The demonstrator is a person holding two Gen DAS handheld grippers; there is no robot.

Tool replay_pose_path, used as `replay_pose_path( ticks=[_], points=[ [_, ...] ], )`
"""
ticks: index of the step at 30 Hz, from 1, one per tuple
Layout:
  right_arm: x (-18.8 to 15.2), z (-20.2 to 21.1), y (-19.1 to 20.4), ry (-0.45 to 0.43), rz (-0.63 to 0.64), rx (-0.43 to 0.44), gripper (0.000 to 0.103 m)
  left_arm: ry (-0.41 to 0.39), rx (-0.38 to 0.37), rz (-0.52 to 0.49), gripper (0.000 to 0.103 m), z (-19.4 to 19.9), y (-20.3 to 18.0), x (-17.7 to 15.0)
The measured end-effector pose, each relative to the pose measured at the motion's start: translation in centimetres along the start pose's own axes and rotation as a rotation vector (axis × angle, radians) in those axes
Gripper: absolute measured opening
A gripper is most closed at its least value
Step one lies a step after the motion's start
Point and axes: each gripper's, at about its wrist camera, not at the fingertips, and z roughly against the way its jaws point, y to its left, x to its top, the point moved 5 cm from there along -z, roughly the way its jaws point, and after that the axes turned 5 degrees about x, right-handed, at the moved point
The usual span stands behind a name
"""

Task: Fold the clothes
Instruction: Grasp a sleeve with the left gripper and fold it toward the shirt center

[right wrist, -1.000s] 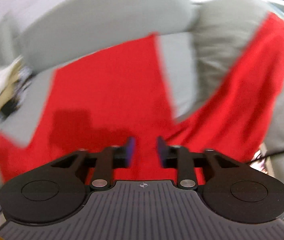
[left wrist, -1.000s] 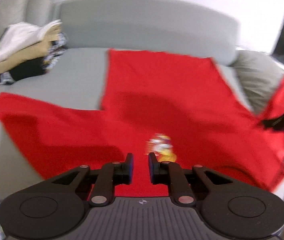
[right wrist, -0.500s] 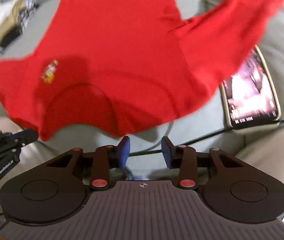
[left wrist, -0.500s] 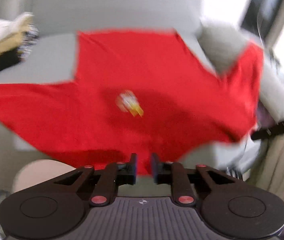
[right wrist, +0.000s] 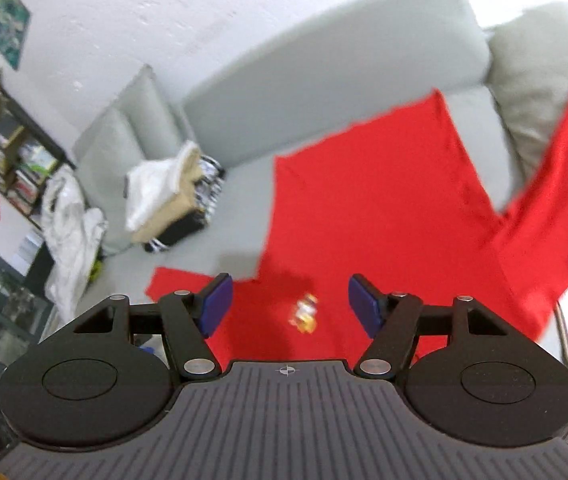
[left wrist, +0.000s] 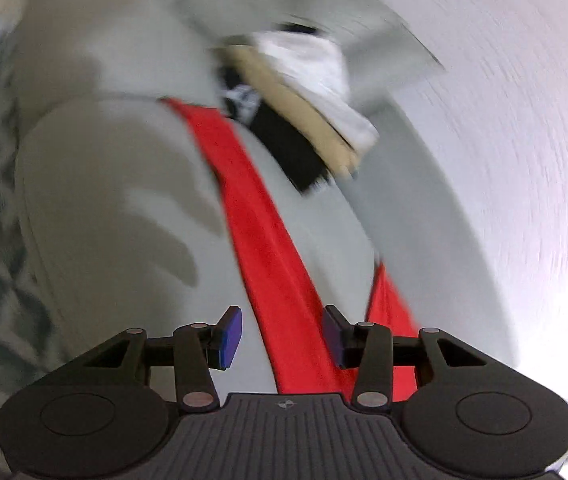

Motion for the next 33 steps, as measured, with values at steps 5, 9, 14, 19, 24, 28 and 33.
replay_pose_path(
  ticks=[5,9,14,19,24,28,33],
  points=[
    [1.4,0.4,2.4,-0.038,0.016,0.061,0.070,-0.050,-0.023,0.159,0.044,-5.2,3.1,4.2],
    [2.1,0.6,3.8,-0.064,0.007,0.075,0.070,-0.073,-0.039,0.263,0.045,-7.6,4.6,8.4],
    [2.6,-0.4,4.3,-0.075,0.016,0.045,0.070,-0.004,0.007,0.232,0.046,-10.9,3.9,12.5],
    [2.7,-1.4,4.0,-0.072,0.014,0.016,0.070,-0.012,0.054,0.203,0.038,-13.1,3.6,13.3],
    [2.4,-1.7,2.9,-0.058,-0.020,-0.001,0.069,-0.025,0.121,0.171,0.000,-13.5,3.2,13.3],
    [2.3,-0.5,2.3,-0.077,0.001,-0.012,0.069,-0.067,0.126,0.055,0.000,-11.6,1.3,13.5],
    [2.4,1.3,0.8,-0.116,-0.011,-0.018,0.069,-0.149,-0.013,-0.223,0.000,-6.4,-6.2,11.5]
  ],
)
